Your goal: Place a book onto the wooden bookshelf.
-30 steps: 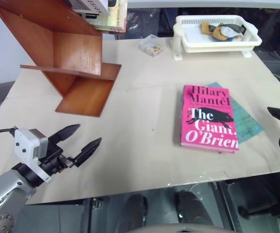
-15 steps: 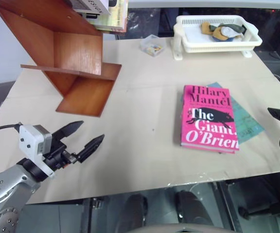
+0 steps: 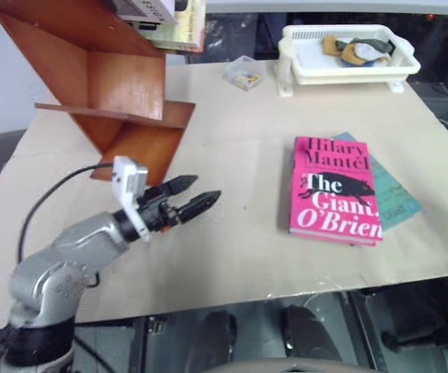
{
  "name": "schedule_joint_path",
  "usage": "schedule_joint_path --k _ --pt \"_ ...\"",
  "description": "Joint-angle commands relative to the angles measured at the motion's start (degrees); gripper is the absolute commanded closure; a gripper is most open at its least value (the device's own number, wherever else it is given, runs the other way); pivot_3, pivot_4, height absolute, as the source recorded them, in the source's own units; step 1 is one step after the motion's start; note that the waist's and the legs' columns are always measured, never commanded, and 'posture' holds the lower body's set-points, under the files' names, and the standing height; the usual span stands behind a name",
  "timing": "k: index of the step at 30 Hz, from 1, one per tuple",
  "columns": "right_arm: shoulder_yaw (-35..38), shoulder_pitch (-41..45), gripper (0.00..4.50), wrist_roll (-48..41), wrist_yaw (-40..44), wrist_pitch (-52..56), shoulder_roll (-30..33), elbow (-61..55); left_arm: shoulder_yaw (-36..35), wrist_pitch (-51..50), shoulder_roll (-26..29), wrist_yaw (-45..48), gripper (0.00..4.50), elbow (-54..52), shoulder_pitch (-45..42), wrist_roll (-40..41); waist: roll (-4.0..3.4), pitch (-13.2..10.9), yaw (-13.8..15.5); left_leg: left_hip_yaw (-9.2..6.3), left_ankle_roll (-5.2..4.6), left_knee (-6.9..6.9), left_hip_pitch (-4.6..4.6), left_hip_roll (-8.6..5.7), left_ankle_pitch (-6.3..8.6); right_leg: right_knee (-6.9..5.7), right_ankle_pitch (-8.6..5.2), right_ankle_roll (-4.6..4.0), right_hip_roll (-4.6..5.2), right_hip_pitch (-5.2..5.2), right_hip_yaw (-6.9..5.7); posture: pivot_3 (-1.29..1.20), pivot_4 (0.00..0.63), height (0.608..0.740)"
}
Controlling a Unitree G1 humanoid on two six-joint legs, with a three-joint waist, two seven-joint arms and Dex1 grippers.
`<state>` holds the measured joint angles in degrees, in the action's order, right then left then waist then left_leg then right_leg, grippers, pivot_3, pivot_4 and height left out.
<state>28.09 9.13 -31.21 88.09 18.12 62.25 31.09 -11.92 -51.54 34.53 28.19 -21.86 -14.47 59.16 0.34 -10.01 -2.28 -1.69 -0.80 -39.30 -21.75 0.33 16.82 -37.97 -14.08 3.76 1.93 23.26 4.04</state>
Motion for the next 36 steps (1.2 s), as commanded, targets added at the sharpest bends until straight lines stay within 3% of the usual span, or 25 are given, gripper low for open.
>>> schedule_joint_path --k 1,9,22,30,36 --pt "5.2 -4.3 0.0 -4.5 0.0 2.3 -1.1 -10.5 1.1 -4.8 -3.2 -2.0 0.05 8.4 -6.8 3.2 0.0 0.0 -0.1 -0.01 0.0 0.0 0.0 -0.04 0.0 -0.01 0.0 0.0 -0.01 0.0 0.0 0.0 0.15 0.74" --pt "14.5 -17.0 0.0 -8.6 -5.4 5.5 -6.1 -25.1 2.9 -12.6 -13.5 0.6 0.05 36.8 -25.7 1.7 0.09 0.0 1.1 -0.18 0.01 -0.06 -0.14 -0.25 -0.01 0.07 0.0 0.01 0.0 0.0 -0.15 0.0 0.15 0.74" --pt "22.1 -24.7 0.0 -13.9 -10.2 8.4 -10.5 -35.5 3.7 -18.0 -23.8 11.2 0.05 67.5 -42.9 -6.6 0.19 -0.1 1.4 -0.15 0.03 -0.05 -0.17 -0.3 -0.02 0.1 -0.02 0.03 -0.03 0.0 -0.18 0.0 0.15 0.74" --pt "24.3 -26.2 0.0 -16.1 -10.9 9.5 -10.5 -37.6 6.9 -15.0 -29.0 19.2 0.05 78.6 -48.8 -16.6 0.2 -0.1 1.4 -0.11 0.03 -0.04 -0.2 -0.32 -0.02 0.14 -0.03 0.04 -0.03 0.0 -0.19 0.0 0.15 0.74" --pt "25.7 -28.3 0.0 -18.5 -10.9 10.1 -11.9 -40.6 5.3 -10.8 -32.3 21.1 0.05 84.8 -51.3 -21.5 0.25 -0.1 1.4 -0.11 0.03 -0.04 -0.21 -0.32 -0.02 0.14 -0.04 0.05 -0.03 0.0 -0.2 0.0 0.15 0.74"
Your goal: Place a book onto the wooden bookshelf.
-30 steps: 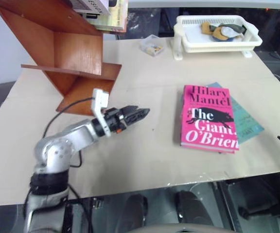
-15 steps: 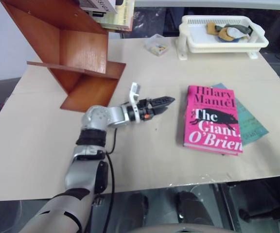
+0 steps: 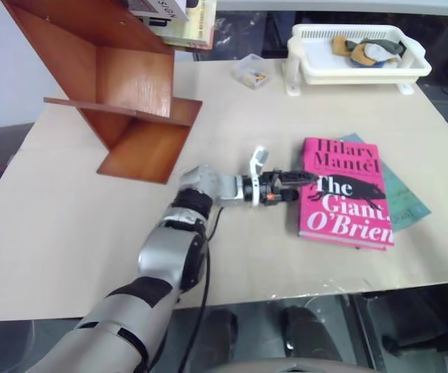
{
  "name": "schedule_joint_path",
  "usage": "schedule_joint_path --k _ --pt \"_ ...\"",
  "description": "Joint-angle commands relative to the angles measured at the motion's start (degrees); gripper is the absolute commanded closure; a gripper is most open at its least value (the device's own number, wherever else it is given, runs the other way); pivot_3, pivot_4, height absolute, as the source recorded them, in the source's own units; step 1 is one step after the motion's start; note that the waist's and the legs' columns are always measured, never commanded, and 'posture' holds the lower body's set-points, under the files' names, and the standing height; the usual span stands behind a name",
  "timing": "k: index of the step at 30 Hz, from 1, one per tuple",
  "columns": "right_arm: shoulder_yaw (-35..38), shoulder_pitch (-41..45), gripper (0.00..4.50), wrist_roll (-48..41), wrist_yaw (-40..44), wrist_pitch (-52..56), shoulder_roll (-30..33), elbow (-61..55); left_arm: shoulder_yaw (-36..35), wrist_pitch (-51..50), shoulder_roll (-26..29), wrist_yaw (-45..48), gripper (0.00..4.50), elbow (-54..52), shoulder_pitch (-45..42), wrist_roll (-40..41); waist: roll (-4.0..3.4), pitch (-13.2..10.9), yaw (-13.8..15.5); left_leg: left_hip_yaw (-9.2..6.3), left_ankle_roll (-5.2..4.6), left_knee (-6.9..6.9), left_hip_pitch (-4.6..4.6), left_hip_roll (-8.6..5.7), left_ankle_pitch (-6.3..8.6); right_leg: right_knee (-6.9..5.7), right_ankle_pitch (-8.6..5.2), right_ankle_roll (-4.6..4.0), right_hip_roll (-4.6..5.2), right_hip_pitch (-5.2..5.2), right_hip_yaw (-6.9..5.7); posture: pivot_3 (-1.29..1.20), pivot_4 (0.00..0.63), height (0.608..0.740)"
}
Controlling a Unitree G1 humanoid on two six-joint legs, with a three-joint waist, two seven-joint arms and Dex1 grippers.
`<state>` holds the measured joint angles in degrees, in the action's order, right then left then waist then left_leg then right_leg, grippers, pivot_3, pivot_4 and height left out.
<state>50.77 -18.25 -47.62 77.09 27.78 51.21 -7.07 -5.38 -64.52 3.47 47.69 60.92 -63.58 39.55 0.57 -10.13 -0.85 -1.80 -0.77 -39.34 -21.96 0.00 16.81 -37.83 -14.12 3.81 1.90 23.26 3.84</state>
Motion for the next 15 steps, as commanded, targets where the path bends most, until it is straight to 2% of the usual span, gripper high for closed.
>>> schedule_joint_path --k 1,11,15 --pt "3.0 -1.4 0.0 -2.2 0.4 0.2 -0.9 -2.8 -1.6 2.8 -1.6 1.7 0.05 2.9 -2.5 -2.5 0.02 0.0 0.0 -0.01 0.0 0.0 -0.01 0.0 0.0 0.0 0.0 0.0 0.0 0.0 0.0 0.0 0.15 0.74" --pt "3.3 -2.8 0.0 -7.8 3.1 2.2 -0.9 -6.4 -7.7 6.0 -3.5 1.0 0.05 8.4 -5.1 -5.1 0.03 0.0 0.0 -0.06 0.0 0.0 0.0 0.0 0.0 -0.02 -0.01 0.02 0.01 0.0 0.0 0.0 0.15 0.74" --pt "2.7 -3.0 0.0 -7.2 4.5 1.5 -0.2 -6.9 -8.7 6.3 -3.9 0.9 0.05 9.0 -5.3 -6.3 0.05 0.0 0.0 -0.08 0.0 0.0 0.0 0.0 0.0 -0.02 -0.01 0.02 0.01 0.0 0.0 0.0 0.15 0.74"
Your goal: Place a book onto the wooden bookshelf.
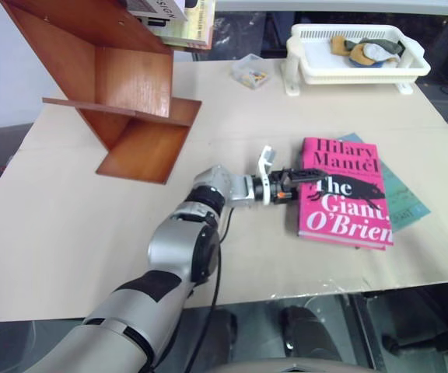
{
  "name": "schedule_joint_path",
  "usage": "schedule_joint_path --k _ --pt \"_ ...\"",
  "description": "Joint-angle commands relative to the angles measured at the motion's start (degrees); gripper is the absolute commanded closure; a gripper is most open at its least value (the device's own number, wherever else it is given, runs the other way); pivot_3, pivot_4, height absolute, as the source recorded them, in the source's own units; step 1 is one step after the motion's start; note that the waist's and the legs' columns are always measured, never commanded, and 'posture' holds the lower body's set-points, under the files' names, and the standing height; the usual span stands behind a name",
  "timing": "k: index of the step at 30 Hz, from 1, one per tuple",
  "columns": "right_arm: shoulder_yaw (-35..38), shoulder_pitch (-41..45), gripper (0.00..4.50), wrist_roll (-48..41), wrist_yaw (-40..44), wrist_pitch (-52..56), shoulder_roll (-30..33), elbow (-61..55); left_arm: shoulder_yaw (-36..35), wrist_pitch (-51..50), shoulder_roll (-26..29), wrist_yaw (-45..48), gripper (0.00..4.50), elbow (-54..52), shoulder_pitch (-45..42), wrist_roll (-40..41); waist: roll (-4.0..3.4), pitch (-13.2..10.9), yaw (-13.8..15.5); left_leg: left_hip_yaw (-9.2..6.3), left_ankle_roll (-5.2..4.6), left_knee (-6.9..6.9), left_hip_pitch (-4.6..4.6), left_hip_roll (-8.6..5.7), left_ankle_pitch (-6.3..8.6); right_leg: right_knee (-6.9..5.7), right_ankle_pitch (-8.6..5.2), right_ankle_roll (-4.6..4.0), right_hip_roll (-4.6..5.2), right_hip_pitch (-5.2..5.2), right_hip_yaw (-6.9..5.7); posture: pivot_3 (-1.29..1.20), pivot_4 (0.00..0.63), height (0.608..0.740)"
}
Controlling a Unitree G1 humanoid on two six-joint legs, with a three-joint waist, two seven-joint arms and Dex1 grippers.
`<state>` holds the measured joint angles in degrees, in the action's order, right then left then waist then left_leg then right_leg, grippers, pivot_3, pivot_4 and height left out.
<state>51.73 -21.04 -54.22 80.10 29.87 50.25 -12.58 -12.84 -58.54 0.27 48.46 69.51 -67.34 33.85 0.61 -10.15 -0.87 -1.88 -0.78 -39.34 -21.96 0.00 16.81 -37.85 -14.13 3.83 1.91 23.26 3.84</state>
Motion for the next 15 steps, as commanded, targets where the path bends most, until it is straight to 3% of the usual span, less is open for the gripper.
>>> schedule_joint_path --k 1,15 --pt "1.4 -0.2 0.0 0.1 2.0 -1.3 0.8 -1.3 -1.5 0.3 -0.8 0.1 0.05 0.5 -1.5 -0.8 0.01 0.0 0.0 0.0 0.0 0.0 0.0 0.0 0.0 0.0 0.0 0.0 0.0 0.0 0.0 0.0 0.15 0.74" --pt "-0.9 3.2 0.0 5.7 5.2 -6.7 3.2 1.9 -3.7 0.3 -1.5 0.5 0.05 0.6 -1.8 -3.1 0.01 0.0 0.0 0.0 0.01 0.0 0.0 -0.01 0.0 -0.01 0.0 0.01 0.01 0.0 0.0 0.0 0.15 0.74"
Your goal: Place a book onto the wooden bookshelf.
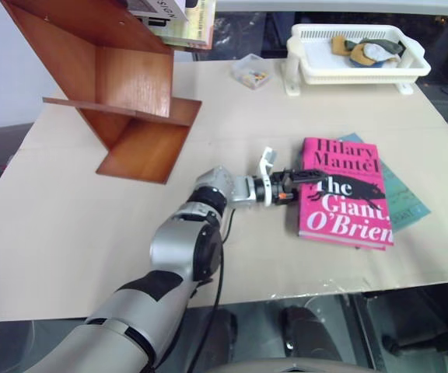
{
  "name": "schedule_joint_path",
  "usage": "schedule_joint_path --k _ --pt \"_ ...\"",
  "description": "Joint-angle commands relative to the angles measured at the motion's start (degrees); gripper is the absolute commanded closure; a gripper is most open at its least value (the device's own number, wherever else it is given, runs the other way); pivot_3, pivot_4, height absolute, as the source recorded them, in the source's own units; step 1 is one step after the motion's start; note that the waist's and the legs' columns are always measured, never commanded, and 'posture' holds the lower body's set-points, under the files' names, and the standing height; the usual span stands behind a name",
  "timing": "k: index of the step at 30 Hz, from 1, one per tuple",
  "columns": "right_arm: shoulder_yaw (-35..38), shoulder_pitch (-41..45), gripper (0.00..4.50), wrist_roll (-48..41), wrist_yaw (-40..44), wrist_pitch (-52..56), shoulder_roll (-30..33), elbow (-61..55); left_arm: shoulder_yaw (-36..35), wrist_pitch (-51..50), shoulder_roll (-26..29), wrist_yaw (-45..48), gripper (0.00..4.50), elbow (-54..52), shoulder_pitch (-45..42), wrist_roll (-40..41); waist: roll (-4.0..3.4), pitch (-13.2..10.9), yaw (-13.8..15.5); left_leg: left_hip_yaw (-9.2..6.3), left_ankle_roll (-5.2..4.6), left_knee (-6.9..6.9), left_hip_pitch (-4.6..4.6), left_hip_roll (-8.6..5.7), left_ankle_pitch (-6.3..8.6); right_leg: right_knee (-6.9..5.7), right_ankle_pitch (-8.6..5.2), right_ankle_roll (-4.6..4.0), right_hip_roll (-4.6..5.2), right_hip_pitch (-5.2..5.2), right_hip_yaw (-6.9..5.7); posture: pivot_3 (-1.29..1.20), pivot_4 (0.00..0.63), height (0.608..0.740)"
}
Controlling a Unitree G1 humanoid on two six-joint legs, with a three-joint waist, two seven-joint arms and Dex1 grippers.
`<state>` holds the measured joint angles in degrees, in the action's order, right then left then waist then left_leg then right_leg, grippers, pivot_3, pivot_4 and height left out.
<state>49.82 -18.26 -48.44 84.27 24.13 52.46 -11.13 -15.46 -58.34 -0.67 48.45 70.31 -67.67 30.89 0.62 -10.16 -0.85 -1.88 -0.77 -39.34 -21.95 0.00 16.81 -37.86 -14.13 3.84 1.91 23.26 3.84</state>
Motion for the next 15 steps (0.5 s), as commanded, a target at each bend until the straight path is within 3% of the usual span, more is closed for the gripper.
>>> schedule_joint_path --k 1,3,4,11,15 --pt "1.1 0.4 0.0 0.1 1.3 -1.2 1.0 0.5 -1.2 0.1 -0.6 0.6 0.28 -0.2 -1.5 -0.2 0.0 0.0 0.0 0.0 0.0 0.0 0.0 0.0 0.0 0.0 0.0 0.0 0.0 0.0 0.0 0.0 0.15 0.74" --pt "1.1 0.5 0.0 0.1 1.4 -1.3 1.1 0.6 -1.4 0.1 -0.6 0.6 0.66 -0.3 -1.4 -0.4 0.0 0.0 0.0 0.01 0.0 0.0 0.0 0.0 0.0 0.0 0.0 0.0 0.0 0.0 0.0 0.0 0.15 0.74" --pt "1.1 0.5 0.0 0.1 1.5 -1.3 1.1 0.7 -1.4 0.1 -0.6 0.7 1.22 -0.3 -1.3 -0.5 0.0 0.0 0.0 0.01 0.0 0.0 0.0 0.0 0.0 0.0 0.0 0.0 0.0 0.0 0.0 0.0 0.15 0.74" --pt "0.2 1.8 0.0 0.6 1.5 -1.5 1.5 1.7 -2.3 -0.5 -0.1 0.6 3.93 -0.5 -1.1 -0.1 0.0 0.0 0.0 -0.02 0.0 0.0 0.01 0.0 0.0 -0.01 0.0 0.0 0.0 0.0 0.0 0.0 0.15 0.74" --pt "-0.6 2.3 0.0 1.4 1.7 -1.9 1.7 2.5 -3.4 -1.4 0.4 0.3 3.95 -0.8 -1.1 0.4 0.0 0.0 0.0 -0.03 0.0 0.0 0.01 0.0 0.0 -0.01 0.0 0.0 0.0 0.0 0.0 0.0 0.15 0.74"
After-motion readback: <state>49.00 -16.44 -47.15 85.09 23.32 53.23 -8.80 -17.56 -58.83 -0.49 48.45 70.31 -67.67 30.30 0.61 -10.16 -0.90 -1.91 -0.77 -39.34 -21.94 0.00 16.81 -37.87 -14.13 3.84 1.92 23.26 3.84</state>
